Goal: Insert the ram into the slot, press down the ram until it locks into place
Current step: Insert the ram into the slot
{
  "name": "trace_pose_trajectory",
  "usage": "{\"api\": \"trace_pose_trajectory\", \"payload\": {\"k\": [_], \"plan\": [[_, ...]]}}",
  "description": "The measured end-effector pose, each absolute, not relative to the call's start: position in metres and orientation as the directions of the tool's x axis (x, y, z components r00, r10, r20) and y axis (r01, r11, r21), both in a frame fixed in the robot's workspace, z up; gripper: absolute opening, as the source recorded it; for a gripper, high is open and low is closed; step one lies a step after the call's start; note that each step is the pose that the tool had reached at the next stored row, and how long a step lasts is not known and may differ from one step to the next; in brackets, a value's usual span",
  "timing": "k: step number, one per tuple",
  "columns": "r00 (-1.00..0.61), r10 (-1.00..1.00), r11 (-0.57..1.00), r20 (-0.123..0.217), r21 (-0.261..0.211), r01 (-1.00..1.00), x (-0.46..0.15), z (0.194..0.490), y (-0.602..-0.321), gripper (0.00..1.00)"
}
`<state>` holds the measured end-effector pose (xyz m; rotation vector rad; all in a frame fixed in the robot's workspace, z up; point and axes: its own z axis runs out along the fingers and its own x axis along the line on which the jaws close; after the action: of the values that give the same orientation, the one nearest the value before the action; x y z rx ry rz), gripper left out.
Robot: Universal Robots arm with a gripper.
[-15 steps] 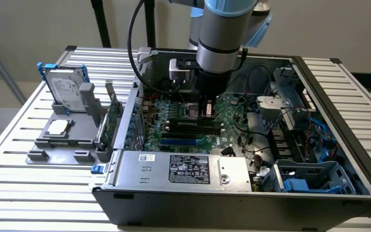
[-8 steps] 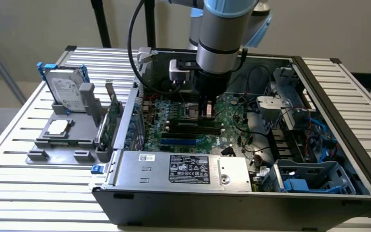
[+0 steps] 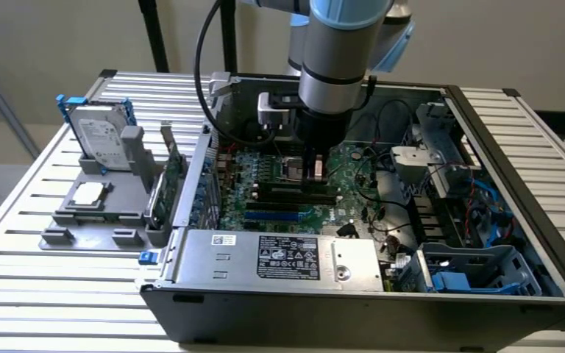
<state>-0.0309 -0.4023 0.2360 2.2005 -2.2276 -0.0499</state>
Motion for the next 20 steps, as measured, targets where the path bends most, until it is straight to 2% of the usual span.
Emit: {"api": "trace_pose_trajectory", "payload": {"k": [20], "plan": [[-0.01,-1.0,0.01,-0.011,0.017,-1.0,-0.0356,0.2308,-0.401,0.13]]}}
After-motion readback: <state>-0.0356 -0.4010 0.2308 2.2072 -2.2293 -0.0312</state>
